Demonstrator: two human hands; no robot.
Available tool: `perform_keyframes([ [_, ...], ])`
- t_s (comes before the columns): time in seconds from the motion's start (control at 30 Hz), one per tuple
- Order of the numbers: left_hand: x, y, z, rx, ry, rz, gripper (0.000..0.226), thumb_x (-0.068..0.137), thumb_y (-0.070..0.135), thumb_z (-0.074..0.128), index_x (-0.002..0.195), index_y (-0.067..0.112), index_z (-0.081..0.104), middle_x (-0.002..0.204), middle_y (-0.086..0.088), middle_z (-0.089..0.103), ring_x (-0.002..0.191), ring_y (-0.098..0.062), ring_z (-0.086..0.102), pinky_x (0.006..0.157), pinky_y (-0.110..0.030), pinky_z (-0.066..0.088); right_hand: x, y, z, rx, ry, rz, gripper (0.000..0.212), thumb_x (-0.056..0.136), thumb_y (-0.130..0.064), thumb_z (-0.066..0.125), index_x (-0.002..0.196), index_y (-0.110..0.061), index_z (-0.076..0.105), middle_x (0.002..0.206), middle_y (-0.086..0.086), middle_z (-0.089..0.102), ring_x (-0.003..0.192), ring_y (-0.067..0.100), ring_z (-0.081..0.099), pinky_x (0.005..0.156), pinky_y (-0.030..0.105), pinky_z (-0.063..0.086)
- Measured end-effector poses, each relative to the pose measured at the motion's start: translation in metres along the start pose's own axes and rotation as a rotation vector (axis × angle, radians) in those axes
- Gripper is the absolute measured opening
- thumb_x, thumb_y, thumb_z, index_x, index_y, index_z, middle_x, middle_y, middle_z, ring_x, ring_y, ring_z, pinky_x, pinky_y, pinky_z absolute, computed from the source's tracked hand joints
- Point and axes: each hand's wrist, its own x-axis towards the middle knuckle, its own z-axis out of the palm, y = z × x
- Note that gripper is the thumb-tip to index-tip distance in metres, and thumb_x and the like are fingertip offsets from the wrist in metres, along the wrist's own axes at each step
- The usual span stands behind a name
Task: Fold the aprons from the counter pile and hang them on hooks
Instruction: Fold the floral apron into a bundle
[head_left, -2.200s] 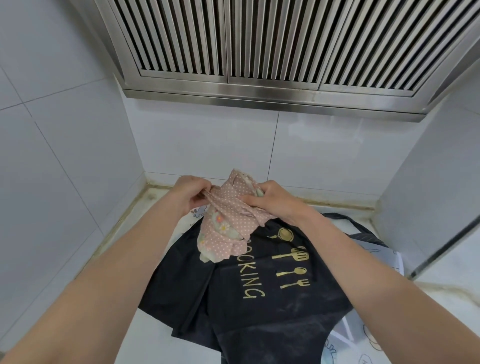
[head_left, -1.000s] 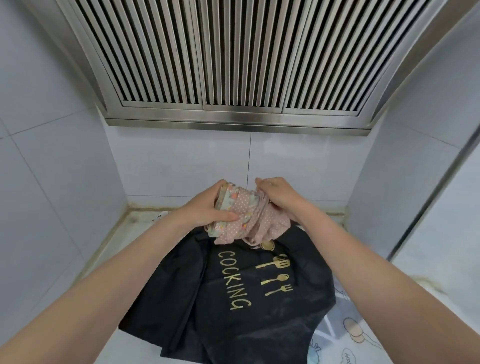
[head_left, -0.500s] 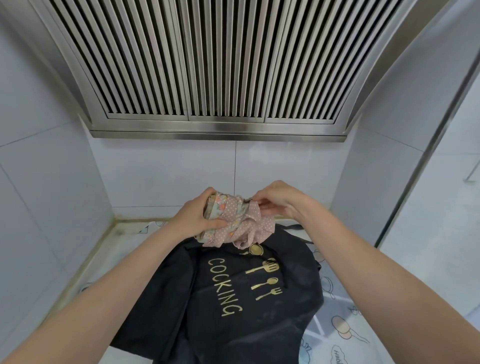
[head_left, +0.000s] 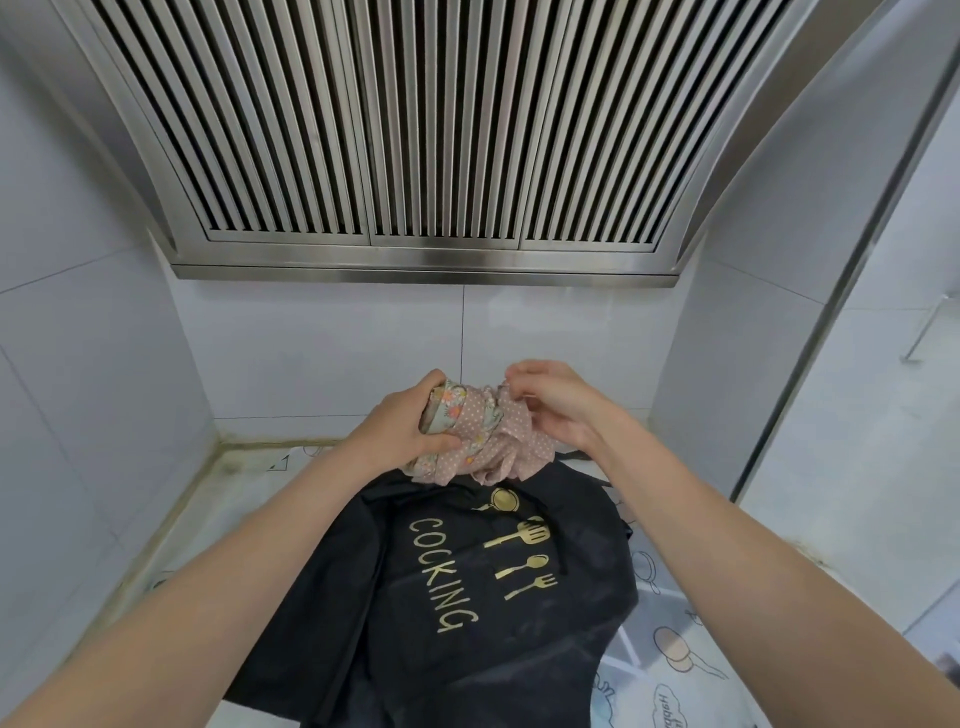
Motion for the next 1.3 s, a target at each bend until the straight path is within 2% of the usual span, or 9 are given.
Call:
perform_keyframes([
  [0.13, 0.011, 0.011, -0.01, 0.086, -0.071, 0.047, 0.053, 0.081, 0.026, 0.072, 0.12, 0.018, 0.037, 0.09, -0.002, 0.058, 0.081, -0.021, 0.055, 0.064, -0.03, 0.039, -0.001, 0.003, 0.001, 0.17, 0.053, -0.07, 0.048, 0.079, 0.021, 0.037, 0.05, -0.015, 0.052, 0.057, 0.0, 0.04, 0.05, 0.01, 0.037, 0.045, 0.019, 0.031],
  [0.27, 0.009, -0.001, -0.013, -0.353, -0.012, -0.136, 0.047, 0.078, 0.015, 0.075, 0.113, 0.015, 0.044, 0.102, -0.002, 0.062, 0.093, -0.019, 0.06, 0.072, -0.031, 0.052, -0.004, -0.018, -0.013, 0.617, 0.02, -0.169, 0.029, 0.089, 0.015, 0.039, 0.083, -0.007, 0.056, 0.086, 0.011, 0.065, 0.082, 0.02, 0.062, 0.077, 0.03, 0.051],
  [0.53, 0.016, -0.016, -0.014, -1.411, 0.188, -0.481, 0.046, 0.085, 0.01, 0.063, 0.129, 0.015, 0.05, 0.121, -0.008, 0.062, 0.101, -0.021, 0.062, 0.061, -0.034, 0.058, -0.001, 0.0, -0.004, -0.596, 0.12, -0.13, 0.013, 0.084, -0.012, 0.066, 0.096, -0.009, 0.062, 0.089, 0.003, 0.062, 0.084, 0.016, 0.057, 0.077, 0.028, 0.05],
  [0.83, 0.027, 0.005, -0.012, -1.643, 0.319, -0.554, 0.024, 0.09, 0.014, 0.06, 0.114, 0.013, 0.056, 0.115, -0.007, 0.063, 0.089, -0.017, 0.063, 0.066, -0.032, 0.053, 0.013, 0.016, 0.011, -0.703, 0.229, -0.534, 0.013, 0.091, -0.011, 0.057, 0.094, 0.001, 0.062, 0.092, 0.012, 0.061, 0.084, 0.015, 0.052, 0.069, 0.018, 0.034],
  [0.9, 0.031, 0.01, -0.015, -1.682, 0.379, -0.575, 0.018, 0.09, 0.013, 0.06, 0.108, 0.012, 0.057, 0.119, -0.009, 0.061, 0.089, -0.018, 0.062, 0.068, -0.035, 0.051, 0.013, 0.014, 0.017, -0.621, 0.21, -0.486, 0.01, 0.09, -0.006, 0.057, 0.084, 0.001, 0.061, 0.088, 0.008, 0.055, 0.082, 0.014, 0.051, 0.074, 0.018, 0.037],
  [1.0, 0.036, 0.014, -0.022, -1.704, 0.405, -0.577, 0.028, 0.09, 0.012, 0.061, 0.117, 0.011, 0.055, 0.123, -0.012, 0.06, 0.1, -0.023, 0.062, 0.078, -0.038, 0.051, 0.009, 0.002, 0.015, 0.021, 0.157, -0.36, 0.029, 0.092, 0.002, 0.045, 0.065, -0.008, 0.048, 0.074, 0.002, 0.055, 0.071, 0.009, 0.058, 0.086, 0.03, 0.052],
  [1.1, 0.039, 0.019, -0.027, -1.747, 0.428, -0.563, 0.026, 0.092, 0.013, 0.058, 0.117, 0.009, 0.054, 0.122, -0.013, 0.06, 0.11, -0.025, 0.058, 0.08, -0.039, 0.05, 0.008, -0.008, 0.013, 0.377, 0.103, -0.313, 0.025, 0.092, 0.0, 0.038, 0.07, -0.01, 0.045, 0.077, 0.004, 0.055, 0.067, 0.014, 0.056, 0.059, 0.024, 0.047],
  [1.2, 0.045, 0.025, -0.027, -1.753, 0.472, -0.574, 0.032, 0.092, 0.015, 0.058, 0.122, 0.006, 0.053, 0.124, -0.015, 0.059, 0.109, -0.026, 0.059, 0.073, -0.039, 0.051, 0.008, -0.016, 0.02, 0.395, 0.051, -0.228, 0.017, 0.089, -0.002, 0.04, 0.075, -0.011, 0.043, 0.074, 0.006, 0.047, 0.055, 0.015, 0.042, 0.046, 0.021, 0.032],
  [1.3, 0.049, 0.026, -0.022, -1.729, 0.574, -0.561, 0.04, 0.091, 0.015, 0.06, 0.13, 0.006, 0.05, 0.125, -0.014, 0.059, 0.102, -0.024, 0.062, 0.062, -0.035, 0.056, 0.01, -0.018, 0.029, 0.186, 0.019, -0.075, 0.013, 0.092, -0.016, 0.056, 0.092, -0.004, 0.05, 0.075, 0.007, 0.046, 0.055, 0.018, 0.052, 0.052, 0.026, 0.048],
])
